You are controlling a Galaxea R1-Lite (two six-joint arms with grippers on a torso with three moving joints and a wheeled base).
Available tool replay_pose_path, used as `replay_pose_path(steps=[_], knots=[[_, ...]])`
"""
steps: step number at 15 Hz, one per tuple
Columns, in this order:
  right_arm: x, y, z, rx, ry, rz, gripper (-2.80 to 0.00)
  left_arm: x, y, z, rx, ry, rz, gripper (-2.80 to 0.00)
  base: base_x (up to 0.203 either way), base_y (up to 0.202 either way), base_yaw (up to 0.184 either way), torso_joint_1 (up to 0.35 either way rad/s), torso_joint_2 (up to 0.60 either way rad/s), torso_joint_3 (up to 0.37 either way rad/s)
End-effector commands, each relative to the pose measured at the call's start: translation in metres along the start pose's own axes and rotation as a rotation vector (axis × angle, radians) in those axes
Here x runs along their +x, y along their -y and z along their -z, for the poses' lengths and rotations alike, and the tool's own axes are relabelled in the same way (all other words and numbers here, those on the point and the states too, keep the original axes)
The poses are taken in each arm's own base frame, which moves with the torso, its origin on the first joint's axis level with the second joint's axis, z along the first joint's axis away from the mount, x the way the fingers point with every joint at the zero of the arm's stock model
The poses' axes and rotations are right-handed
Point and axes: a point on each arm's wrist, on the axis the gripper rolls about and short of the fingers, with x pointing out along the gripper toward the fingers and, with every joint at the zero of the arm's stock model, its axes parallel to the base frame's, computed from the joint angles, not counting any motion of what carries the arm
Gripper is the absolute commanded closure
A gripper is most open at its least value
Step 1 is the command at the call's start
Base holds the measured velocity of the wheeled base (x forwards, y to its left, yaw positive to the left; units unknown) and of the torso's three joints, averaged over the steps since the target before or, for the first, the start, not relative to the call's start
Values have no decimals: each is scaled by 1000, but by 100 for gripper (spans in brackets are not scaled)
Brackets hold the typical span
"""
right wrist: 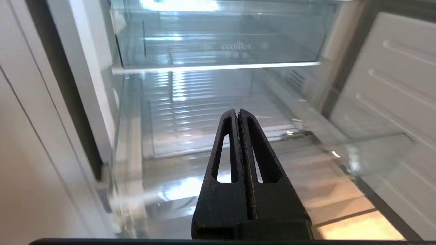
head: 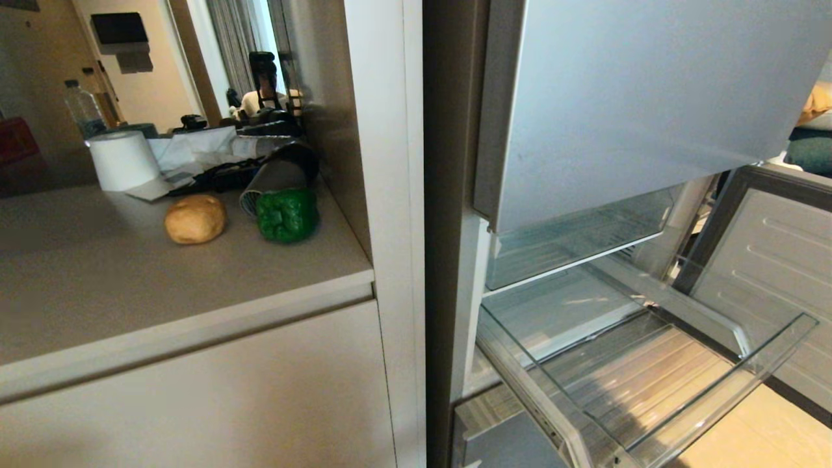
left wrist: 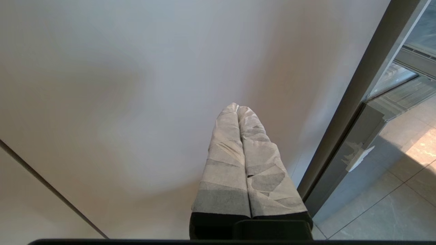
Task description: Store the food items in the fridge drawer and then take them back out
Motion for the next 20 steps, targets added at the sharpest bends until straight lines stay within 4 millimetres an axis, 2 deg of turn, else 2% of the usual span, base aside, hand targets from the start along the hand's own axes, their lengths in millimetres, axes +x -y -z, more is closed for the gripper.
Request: replay_pose_path(steps=[1, 3, 4, 7, 11, 14, 15, 17, 20], knots=[[-15, -6, 26, -19, 15, -9, 0, 0, 0, 0, -1, -2, -1, 0, 0, 0, 0, 0, 0, 0], [-16, -9, 47, 20, -168, -56, 0, 0, 0, 0, -1, -2, -1, 0, 0, 0, 0, 0, 0, 0], [-17, -9, 47, 29, -196, -67, 0, 0, 0, 0, -1, -2, -1, 0, 0, 0, 0, 0, 0, 0], [-18, -10, 48, 45, -252, -98, 0, 0, 0, 0, -1, -2, -1, 0, 0, 0, 0, 0, 0, 0], [-18, -9, 47, 12, -239, -88, 0, 0, 0, 0, -1, -2, -1, 0, 0, 0, 0, 0, 0, 0], [-18, -4, 53, -77, -278, 165, 0, 0, 0, 0, -1, -2, -1, 0, 0, 0, 0, 0, 0, 0], [-20, -3, 59, -114, -321, 188, 0, 0, 0, 0, -1, -2, -1, 0, 0, 0, 0, 0, 0, 0], [-22, -4, 64, -72, -394, 167, 0, 0, 0, 0, -1, -2, -1, 0, 0, 0, 0, 0, 0, 0], [-24, -5, 64, -27, -367, 97, 0, 0, 0, 0, -1, -2, -1, 0, 0, 0, 0, 0, 0, 0]])
